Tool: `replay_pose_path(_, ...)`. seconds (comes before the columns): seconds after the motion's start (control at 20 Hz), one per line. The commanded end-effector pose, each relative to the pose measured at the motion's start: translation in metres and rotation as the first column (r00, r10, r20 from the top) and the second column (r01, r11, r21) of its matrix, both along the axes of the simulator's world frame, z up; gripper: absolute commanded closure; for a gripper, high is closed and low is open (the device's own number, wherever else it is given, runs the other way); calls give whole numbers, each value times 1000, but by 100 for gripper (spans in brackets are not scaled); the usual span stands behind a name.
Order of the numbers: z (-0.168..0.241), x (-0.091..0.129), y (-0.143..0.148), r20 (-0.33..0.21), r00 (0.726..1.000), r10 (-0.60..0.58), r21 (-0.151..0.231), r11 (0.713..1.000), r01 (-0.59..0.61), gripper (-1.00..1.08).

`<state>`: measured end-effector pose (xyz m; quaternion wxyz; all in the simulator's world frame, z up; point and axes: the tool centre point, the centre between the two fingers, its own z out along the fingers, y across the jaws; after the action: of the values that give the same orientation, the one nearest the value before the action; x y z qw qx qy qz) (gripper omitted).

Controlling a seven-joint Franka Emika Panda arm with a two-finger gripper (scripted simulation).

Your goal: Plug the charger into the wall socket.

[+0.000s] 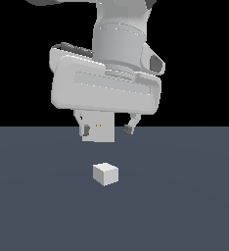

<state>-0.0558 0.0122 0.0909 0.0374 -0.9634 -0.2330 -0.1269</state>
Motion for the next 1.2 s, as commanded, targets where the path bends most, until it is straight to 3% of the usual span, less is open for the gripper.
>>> replay_pose_path(0.0,-6,-3,1,19,999,35,6,999,-35,-92)
replay_pose_path(0.55,-25,-11,5,70,988,134,23,990,-136,-92)
replay_pose_path(1.15,-35,-12,5,75,986,148,24,988,-150,-92)
